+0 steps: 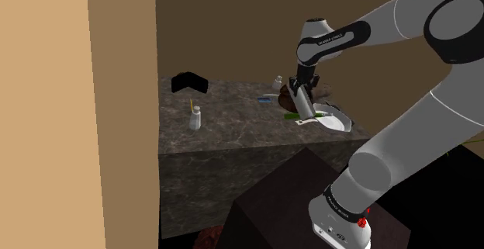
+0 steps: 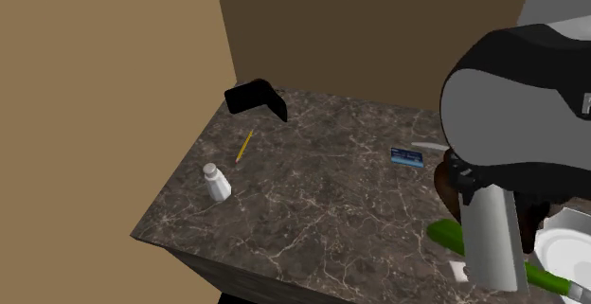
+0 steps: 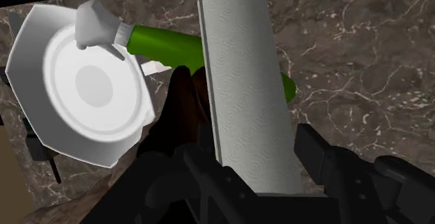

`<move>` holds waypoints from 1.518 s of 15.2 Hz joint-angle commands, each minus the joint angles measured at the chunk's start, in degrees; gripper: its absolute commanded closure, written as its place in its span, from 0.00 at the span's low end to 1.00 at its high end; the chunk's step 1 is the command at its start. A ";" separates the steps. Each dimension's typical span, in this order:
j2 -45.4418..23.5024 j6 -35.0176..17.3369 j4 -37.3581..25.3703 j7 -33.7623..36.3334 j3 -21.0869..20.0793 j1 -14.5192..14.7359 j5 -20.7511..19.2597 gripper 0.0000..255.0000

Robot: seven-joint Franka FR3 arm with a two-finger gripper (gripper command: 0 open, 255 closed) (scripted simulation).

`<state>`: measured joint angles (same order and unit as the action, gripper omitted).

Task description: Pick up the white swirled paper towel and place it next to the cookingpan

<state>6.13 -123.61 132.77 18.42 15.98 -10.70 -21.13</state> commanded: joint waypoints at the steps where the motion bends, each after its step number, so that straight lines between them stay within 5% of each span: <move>1: 0.66 -0.53 0.50 -2.49 1.91 -1.77 -1.06 1.00; 12: -0.10 -5.01 0.35 -14.55 9.37 -8.16 -2.58 1.00; 13: -0.10 -5.01 0.35 -14.55 9.37 -8.16 -2.58 0.00; 16: -3.26 4.01 -5.88 -41.16 10.22 -5.04 9.20 0.00; 18: -5.06 9.94 -9.39 -53.25 9.98 -4.24 13.52 0.00; 23: -6.28 6.03 -6.64 -53.53 10.16 -4.61 13.77 0.00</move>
<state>0.04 -116.74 125.40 -34.87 26.10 -15.28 -7.45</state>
